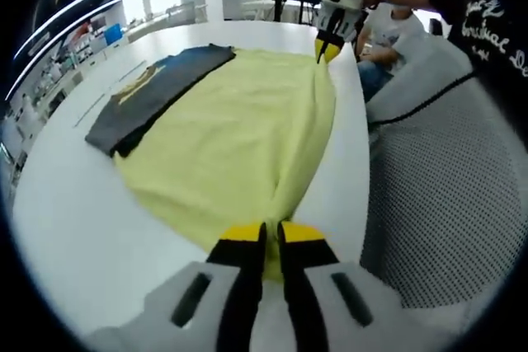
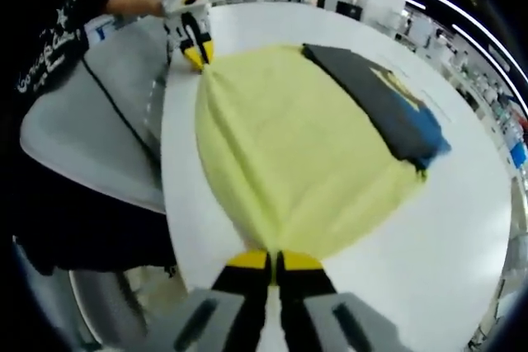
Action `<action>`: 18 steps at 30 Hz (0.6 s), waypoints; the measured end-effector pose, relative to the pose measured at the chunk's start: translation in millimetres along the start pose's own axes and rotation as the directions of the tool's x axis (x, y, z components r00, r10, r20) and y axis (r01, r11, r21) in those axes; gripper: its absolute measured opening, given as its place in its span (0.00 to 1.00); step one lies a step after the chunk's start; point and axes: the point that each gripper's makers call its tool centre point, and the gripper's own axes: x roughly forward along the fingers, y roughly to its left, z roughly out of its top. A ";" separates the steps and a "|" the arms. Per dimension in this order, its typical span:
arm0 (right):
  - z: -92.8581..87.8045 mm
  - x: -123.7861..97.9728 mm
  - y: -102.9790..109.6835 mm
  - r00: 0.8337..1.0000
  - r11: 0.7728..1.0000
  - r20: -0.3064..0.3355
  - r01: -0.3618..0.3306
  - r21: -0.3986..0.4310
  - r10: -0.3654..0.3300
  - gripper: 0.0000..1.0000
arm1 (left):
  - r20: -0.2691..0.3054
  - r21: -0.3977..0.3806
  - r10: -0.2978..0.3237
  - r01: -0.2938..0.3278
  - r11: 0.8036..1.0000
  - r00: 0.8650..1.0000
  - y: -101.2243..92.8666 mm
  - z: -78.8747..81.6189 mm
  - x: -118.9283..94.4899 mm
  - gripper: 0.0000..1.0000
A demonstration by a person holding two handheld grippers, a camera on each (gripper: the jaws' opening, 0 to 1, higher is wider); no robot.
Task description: Fold the garment on the visible template until the final outline fits inside the template.
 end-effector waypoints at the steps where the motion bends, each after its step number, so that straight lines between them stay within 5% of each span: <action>1: -0.6 -1.0 2.2 1.000 1.000 0.003 -0.002 0.003 0.002 0.00 | 0.006 -0.013 -0.007 0.007 1.000 1.000 -1.0 -0.4 -2.3 0.03; 18: 2.5 -19.1 28.7 0.998 0.998 0.061 0.018 0.065 -0.022 0.00 | 0.047 -0.075 -0.004 0.008 0.997 0.999 -29.2 0.7 -27.3 0.01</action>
